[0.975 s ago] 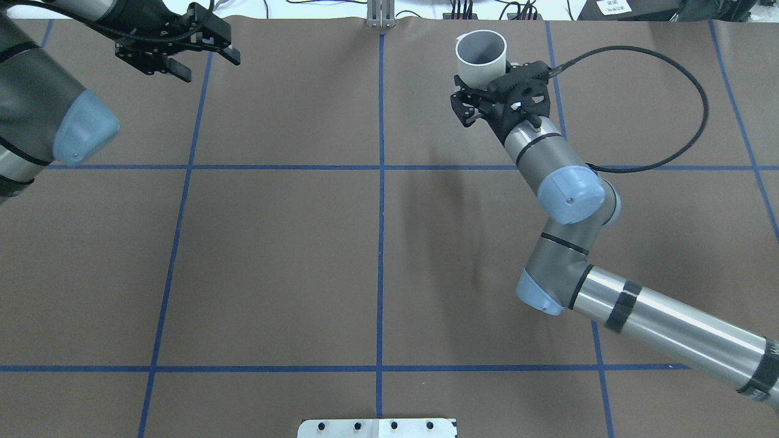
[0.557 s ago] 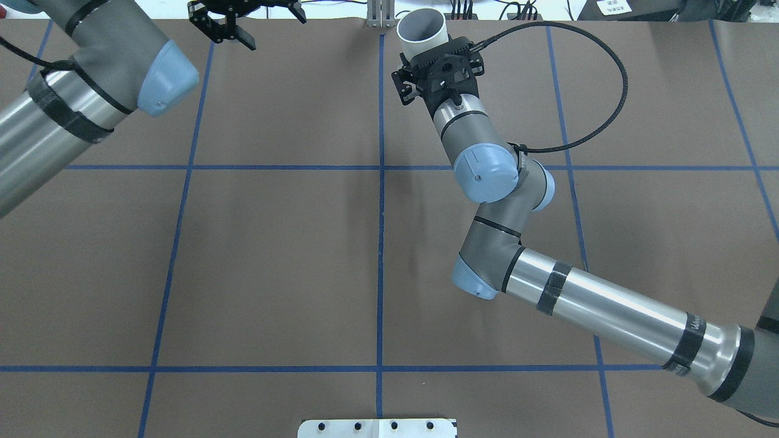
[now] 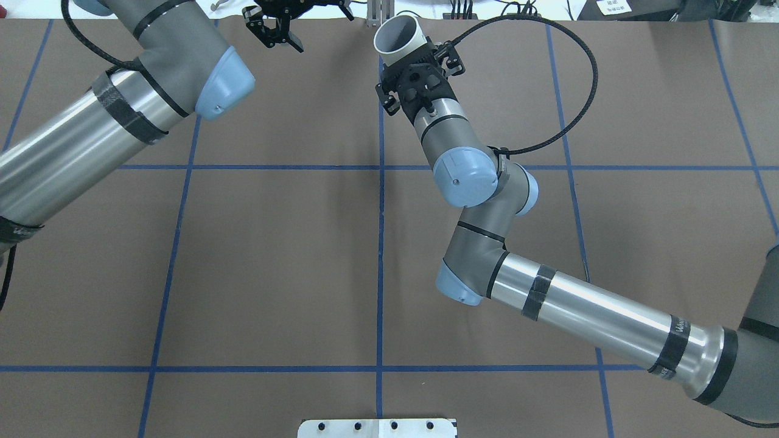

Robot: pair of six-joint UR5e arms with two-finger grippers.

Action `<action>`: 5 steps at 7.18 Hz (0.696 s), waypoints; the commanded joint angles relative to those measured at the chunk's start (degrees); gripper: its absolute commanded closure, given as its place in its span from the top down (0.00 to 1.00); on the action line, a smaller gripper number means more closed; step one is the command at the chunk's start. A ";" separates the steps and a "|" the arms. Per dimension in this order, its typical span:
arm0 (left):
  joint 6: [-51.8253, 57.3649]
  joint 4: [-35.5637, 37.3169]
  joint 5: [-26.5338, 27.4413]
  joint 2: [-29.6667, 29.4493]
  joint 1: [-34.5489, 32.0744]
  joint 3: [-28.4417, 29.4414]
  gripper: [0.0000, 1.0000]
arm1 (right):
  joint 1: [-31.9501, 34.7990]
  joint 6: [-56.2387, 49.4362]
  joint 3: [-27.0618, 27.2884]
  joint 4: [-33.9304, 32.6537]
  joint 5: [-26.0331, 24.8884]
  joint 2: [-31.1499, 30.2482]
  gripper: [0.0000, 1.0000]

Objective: Left arm hands cup to right arm to dump lemon

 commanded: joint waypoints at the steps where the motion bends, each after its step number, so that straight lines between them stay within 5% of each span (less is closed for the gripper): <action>1: -4.27 -0.62 2.26 -0.63 1.16 0.07 0.91 | -1.65 -4.56 0.36 -1.05 -0.15 1.00 0.02; 2: -4.20 -0.70 2.26 -0.54 1.24 0.15 0.85 | -2.88 -4.47 0.45 -1.06 -2.50 1.53 0.03; 3: -4.03 -1.75 2.18 -0.28 1.68 0.59 0.63 | -3.93 -4.30 1.50 -0.88 -4.00 1.54 0.02; 5: -3.76 -5.62 2.18 -0.10 2.47 2.52 0.60 | -3.94 -3.60 3.70 0.34 -4.02 1.45 0.02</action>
